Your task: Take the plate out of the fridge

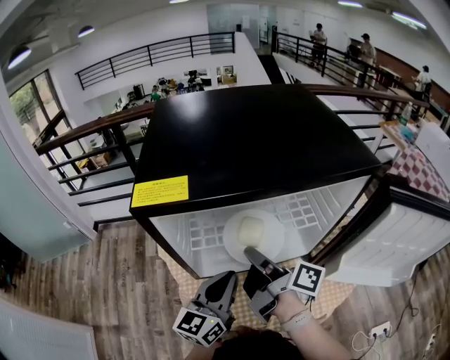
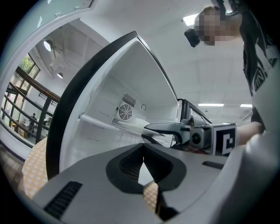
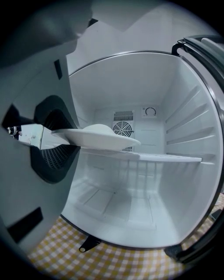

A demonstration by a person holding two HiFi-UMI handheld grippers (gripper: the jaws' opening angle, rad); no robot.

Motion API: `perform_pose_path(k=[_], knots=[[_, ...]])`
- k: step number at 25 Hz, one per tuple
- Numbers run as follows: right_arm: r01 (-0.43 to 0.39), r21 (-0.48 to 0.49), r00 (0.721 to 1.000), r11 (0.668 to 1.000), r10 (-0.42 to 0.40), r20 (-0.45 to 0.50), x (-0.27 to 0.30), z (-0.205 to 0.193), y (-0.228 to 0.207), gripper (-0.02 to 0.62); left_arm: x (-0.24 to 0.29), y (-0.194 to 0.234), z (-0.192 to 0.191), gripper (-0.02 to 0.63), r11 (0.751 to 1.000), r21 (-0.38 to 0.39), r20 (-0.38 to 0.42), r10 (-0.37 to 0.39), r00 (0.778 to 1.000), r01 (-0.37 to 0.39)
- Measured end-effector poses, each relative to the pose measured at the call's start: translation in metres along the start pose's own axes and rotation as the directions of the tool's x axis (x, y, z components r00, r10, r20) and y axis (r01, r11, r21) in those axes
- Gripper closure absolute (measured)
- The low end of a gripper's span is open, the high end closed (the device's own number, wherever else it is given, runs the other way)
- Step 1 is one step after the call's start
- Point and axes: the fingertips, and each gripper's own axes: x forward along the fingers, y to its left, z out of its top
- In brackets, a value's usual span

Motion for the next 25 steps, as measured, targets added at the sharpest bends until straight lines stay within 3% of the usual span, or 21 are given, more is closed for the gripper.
perform_pose_path(k=[9,25], knots=[[-0.043,-0.024,0.998,0.999,0.044,0.043,-0.014,-0.01,0.012,0.525,-0.014,-0.004,0.002,0.598,0.997,0.026,-0.028,-0.073,0.997,0.074],[-0.056,-0.037,0.995,0.998,0.058,0.078,-0.062,-0.044,0.016,0.525,-0.042,-0.004,-0.018,0.598,0.993,-0.031,-0.043,-0.118,0.992,0.117]])
